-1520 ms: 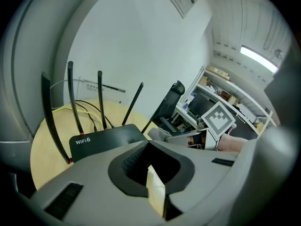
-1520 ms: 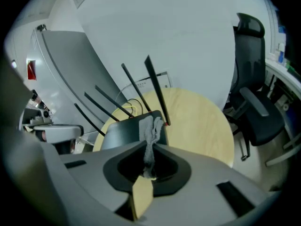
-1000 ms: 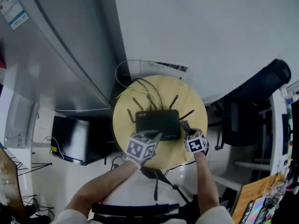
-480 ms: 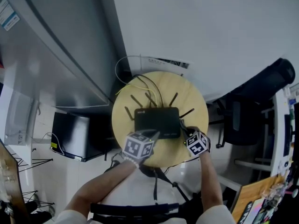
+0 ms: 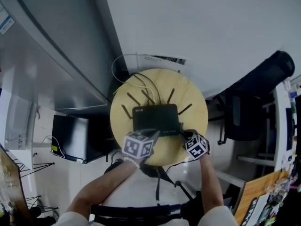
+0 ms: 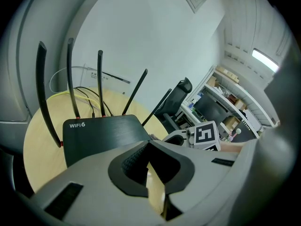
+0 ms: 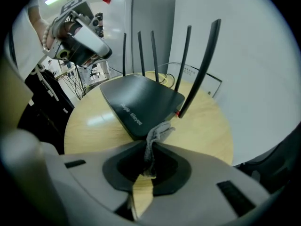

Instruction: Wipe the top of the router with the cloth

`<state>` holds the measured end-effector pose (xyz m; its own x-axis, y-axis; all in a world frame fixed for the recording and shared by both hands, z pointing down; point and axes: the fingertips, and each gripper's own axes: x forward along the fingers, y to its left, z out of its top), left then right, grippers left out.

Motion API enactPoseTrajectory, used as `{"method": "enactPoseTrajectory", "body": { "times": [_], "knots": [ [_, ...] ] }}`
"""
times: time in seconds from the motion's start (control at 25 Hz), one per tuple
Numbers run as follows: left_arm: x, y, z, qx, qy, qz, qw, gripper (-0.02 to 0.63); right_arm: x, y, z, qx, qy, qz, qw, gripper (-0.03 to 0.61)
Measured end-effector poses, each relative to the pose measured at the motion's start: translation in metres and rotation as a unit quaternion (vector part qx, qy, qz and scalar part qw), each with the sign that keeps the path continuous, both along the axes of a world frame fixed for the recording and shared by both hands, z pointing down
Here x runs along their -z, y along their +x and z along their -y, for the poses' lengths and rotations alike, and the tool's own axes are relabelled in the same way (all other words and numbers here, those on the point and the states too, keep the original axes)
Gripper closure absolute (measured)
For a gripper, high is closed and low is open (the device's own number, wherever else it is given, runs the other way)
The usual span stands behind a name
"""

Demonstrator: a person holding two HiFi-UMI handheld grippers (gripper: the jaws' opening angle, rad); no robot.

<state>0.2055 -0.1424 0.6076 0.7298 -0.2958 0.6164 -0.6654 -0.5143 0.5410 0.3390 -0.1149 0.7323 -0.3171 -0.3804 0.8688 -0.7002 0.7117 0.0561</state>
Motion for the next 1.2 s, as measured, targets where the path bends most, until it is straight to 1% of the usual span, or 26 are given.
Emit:
{"method": "enactPoseTrajectory", "body": {
  "times": [0.2,0.44,0.72,0.92,1.2],
  "knots": [
    [0.001,-0.009,-0.007,-0.018,0.003,0.007,0.9998,0.617,0.000,-0.005,-0.016,-0.025,0.003,0.007,1.000,0.535],
    [-0.003,-0.035,-0.020,-0.026,-0.003,0.017,0.9995,0.617,-0.001,-0.022,-0.035,-0.063,0.013,-0.004,0.998,0.535],
    [-0.007,-0.078,-0.032,-0.023,0.001,0.033,0.9992,0.617,-0.002,-0.051,-0.046,-0.070,0.013,-0.006,0.997,0.535],
    [-0.009,-0.104,-0.038,-0.005,-0.011,0.027,0.9996,0.617,-0.005,-0.082,-0.049,-0.068,0.007,0.000,0.998,0.535],
    [-0.012,-0.135,-0.047,0.009,-0.022,0.026,0.9994,0.617,-0.002,-0.135,-0.050,-0.066,0.008,0.023,0.998,0.535]
  ]
}}
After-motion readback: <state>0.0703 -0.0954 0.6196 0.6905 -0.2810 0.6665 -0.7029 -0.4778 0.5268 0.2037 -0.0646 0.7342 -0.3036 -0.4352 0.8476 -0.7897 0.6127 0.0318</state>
